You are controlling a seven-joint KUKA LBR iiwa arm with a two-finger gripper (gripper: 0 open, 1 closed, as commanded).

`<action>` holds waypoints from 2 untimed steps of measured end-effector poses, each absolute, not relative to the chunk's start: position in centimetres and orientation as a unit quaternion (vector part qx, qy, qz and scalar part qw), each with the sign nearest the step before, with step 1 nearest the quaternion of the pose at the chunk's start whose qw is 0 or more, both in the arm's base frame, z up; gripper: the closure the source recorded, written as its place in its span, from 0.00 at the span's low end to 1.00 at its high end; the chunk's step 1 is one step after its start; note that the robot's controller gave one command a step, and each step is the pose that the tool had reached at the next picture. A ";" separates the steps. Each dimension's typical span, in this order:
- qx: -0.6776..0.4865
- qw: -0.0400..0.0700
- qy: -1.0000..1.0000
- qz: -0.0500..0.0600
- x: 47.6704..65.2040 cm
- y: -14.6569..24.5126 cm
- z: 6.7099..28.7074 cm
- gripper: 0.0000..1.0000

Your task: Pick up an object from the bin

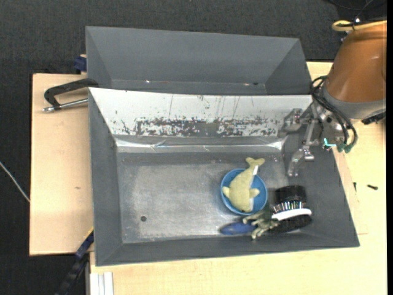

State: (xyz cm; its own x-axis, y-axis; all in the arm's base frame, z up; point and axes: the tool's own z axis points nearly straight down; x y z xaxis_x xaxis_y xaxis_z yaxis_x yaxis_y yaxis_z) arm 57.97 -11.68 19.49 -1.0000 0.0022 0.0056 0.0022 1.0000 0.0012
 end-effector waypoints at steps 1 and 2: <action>0.039 -0.003 -0.999 -0.001 58.1 -7.7 7.1 0.00; 0.039 -0.006 -0.999 -0.001 58.3 -7.7 7.6 1.00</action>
Offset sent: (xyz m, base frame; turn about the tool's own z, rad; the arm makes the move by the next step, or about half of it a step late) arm -0.0010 0.0378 -0.1249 -0.0805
